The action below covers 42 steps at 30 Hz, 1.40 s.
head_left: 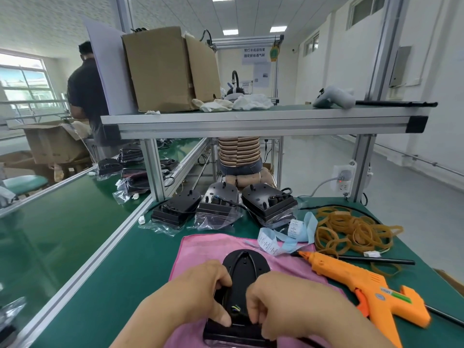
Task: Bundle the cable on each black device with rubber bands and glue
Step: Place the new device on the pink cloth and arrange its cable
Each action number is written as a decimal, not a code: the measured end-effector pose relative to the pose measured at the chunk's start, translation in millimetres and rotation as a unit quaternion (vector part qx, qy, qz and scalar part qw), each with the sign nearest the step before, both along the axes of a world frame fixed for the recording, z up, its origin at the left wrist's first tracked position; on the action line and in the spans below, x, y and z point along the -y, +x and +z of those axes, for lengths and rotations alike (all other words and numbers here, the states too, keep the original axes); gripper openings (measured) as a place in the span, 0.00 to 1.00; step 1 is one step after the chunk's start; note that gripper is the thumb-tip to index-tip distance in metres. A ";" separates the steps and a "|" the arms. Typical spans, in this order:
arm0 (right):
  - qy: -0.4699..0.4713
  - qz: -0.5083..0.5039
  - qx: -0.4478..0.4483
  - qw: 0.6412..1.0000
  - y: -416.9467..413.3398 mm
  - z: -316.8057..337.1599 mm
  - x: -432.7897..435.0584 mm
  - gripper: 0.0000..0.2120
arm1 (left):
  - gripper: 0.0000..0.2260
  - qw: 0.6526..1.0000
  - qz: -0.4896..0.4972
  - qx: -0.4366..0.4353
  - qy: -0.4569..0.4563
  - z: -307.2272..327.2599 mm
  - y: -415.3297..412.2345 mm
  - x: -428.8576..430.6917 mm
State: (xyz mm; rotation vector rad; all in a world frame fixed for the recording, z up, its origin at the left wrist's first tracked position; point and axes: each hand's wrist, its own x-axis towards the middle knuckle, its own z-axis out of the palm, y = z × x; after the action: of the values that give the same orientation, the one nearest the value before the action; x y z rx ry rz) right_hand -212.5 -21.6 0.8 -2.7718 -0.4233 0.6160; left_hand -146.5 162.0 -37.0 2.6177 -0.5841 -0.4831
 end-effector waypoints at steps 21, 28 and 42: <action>-0.037 0.028 0.063 0.997 45.9 -18.4 22.8 0.13 | 0.21 0.997 0.025 0.014 0.074 15.0 -7.8 22.8; -0.019 0.063 0.169 0.983 43.6 -26.9 25.5 0.12 | 0.30 0.977 0.018 0.107 0.182 2.6 -15.7 49.4; 0.002 0.095 0.185 0.978 44.9 -27.9 24.2 0.12 | 0.22 0.988 0.027 0.065 0.135 13.9 -15.7 41.4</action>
State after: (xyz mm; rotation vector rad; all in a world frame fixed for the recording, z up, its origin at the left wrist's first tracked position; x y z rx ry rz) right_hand -167.6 -45.8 -27.1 -2.8626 -0.7736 0.1290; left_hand -162.2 120.5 -23.1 2.9326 -0.5179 -0.4013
